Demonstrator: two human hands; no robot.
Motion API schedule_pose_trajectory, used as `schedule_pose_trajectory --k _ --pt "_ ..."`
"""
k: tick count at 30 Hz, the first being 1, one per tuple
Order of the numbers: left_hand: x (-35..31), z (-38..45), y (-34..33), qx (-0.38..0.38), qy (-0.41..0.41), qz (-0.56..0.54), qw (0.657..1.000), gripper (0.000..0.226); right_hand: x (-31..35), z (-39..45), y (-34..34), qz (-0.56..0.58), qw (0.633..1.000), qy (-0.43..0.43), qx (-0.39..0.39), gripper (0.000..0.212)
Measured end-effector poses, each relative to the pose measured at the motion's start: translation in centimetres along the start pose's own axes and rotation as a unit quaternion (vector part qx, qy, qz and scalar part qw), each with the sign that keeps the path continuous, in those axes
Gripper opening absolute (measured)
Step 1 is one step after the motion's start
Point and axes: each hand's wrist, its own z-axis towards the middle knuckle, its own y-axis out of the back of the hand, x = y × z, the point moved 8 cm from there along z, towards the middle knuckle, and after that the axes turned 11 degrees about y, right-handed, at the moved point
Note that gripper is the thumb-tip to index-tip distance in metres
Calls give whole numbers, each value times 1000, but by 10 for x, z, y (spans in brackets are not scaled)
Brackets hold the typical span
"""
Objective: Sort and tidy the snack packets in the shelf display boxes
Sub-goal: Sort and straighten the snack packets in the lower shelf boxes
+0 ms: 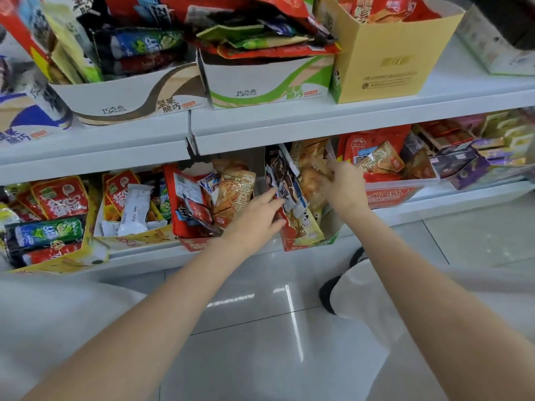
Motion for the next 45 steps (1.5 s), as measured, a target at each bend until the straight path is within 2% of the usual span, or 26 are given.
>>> schedule_pose_trajectory --k 3,5,10,13,17,20,23,25,27,29,30,32,34,35,36,39,40,42,45 --pt "-3 1 -2 -4 -7 12 1000 52 -10 -8 51 13 986 -37 -162 16" --pt "-3 1 -2 2 -9 15 1000 52 -12 -15 72 26 981 -32 -187 13" --pt "0 1 3 43 -15 -11 999 60 3 -34 103 76 986 69 -135 9" --pt "2 -5 22 24 -21 -120 992 70 24 -44 111 73 983 147 -79 12" --pt "4 -17 52 10 -26 -297 954 74 57 -52 115 80 971 222 -25 7" --pt "-3 -23 65 16 -60 -356 932 59 84 -56 115 89 958 272 17 9" --pt "-6 -28 67 46 -62 -392 917 29 100 -55 103 112 956 270 20 11" --pt "3 -32 66 42 -53 -355 933 15 99 -53 79 141 962 230 42 5" --pt "22 -38 58 52 -33 -327 943 8 93 -54 44 191 959 168 126 5" --pt "42 -43 52 57 -5 -315 948 6 90 -56 13 179 956 128 192 20" --pt "51 -44 52 46 8 -289 956 9 91 -54 5 155 963 127 183 24" --pt "71 -44 58 -14 29 -193 981 24 103 -47 4 118 979 137 98 22" --pt "93 -46 74 -98 50 -105 988 36 120 -41 -1 77 982 168 30 18" --pt "104 -47 77 -119 56 -77 988 37 128 -38 -10 50 981 186 25 16" --pt "116 -47 76 -117 59 -43 990 38 133 -33 -24 14 979 201 39 17" --pt "140 -43 52 -34 88 97 991 35 142 -16 -73 -123 956 231 136 33" --pt "146 -42 48 -36 106 103 988 37 145 -9 -86 -153 947 234 160 38" --pt "155 -40 52 -93 140 55 984 40 147 2 -105 -187 936 236 184 44" --pt "158 -36 54 -154 137 46 977 33 135 11 -124 -211 935 214 191 48"
